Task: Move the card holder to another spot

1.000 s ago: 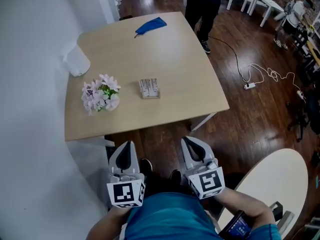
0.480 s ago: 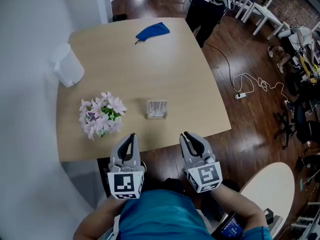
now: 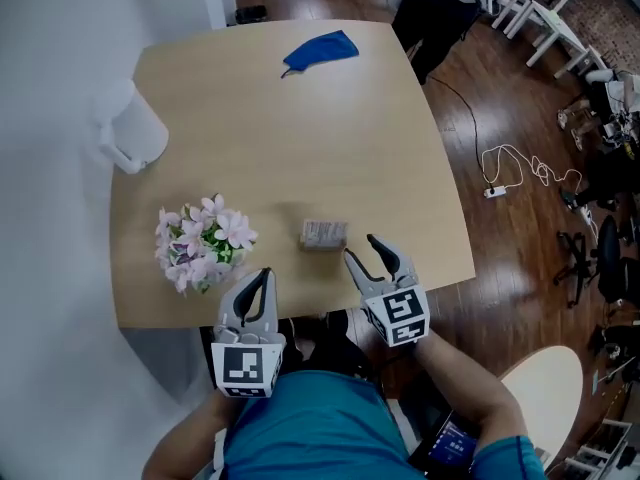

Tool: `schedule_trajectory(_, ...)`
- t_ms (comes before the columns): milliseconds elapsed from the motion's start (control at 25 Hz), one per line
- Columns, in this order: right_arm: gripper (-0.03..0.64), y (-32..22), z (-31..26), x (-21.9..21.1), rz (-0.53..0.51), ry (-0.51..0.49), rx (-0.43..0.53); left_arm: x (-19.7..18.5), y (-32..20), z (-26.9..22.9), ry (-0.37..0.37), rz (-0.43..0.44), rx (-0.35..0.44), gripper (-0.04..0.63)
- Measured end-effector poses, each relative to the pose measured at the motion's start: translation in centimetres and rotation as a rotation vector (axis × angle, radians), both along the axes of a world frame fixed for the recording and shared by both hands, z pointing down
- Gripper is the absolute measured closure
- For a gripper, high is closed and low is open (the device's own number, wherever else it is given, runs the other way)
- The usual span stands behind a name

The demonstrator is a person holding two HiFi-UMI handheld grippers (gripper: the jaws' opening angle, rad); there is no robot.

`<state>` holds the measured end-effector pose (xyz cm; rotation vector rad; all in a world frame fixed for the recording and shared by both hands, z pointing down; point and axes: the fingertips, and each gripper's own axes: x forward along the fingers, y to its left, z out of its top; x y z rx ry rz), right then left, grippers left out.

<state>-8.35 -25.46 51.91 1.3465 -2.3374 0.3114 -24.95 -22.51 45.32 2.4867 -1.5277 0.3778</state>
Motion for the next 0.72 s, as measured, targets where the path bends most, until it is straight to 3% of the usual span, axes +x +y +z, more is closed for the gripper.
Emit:
schedule_trajectory(320,0.425,-3.7,4.2,-1.8,-0.244,-0.021,-0.073,0.7,-0.6,0.5,-0.034,-0.093,-0.059,0.58)
schedule_trajectory(480,0.52,-4.0,4.7,-3.2,-0.336,-0.004,-0.051,1.0,-0.9,0.7,-0.057,-0.127,-0.065,0.58)
schedule_trajectory(720,0.557,-3.3,4.0,-4.1,-0.406,-0.027,-0.032,1.3,-0.7,0.9,-0.065,-0.171,-0.082,0.58)
